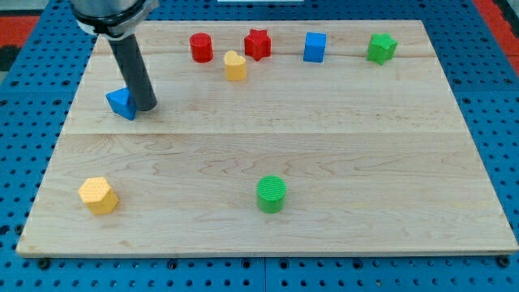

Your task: Slide the arm to the left of the red circle

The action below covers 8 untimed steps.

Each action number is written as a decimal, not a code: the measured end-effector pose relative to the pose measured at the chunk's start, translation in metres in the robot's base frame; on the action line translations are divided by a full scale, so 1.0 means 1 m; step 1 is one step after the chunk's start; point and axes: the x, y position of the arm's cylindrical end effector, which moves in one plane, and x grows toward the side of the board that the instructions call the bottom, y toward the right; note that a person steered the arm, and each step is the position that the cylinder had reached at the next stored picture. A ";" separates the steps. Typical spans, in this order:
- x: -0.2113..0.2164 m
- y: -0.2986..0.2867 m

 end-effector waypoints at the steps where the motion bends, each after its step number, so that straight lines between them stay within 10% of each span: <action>1: 0.000 0.015; 8: -0.075 0.061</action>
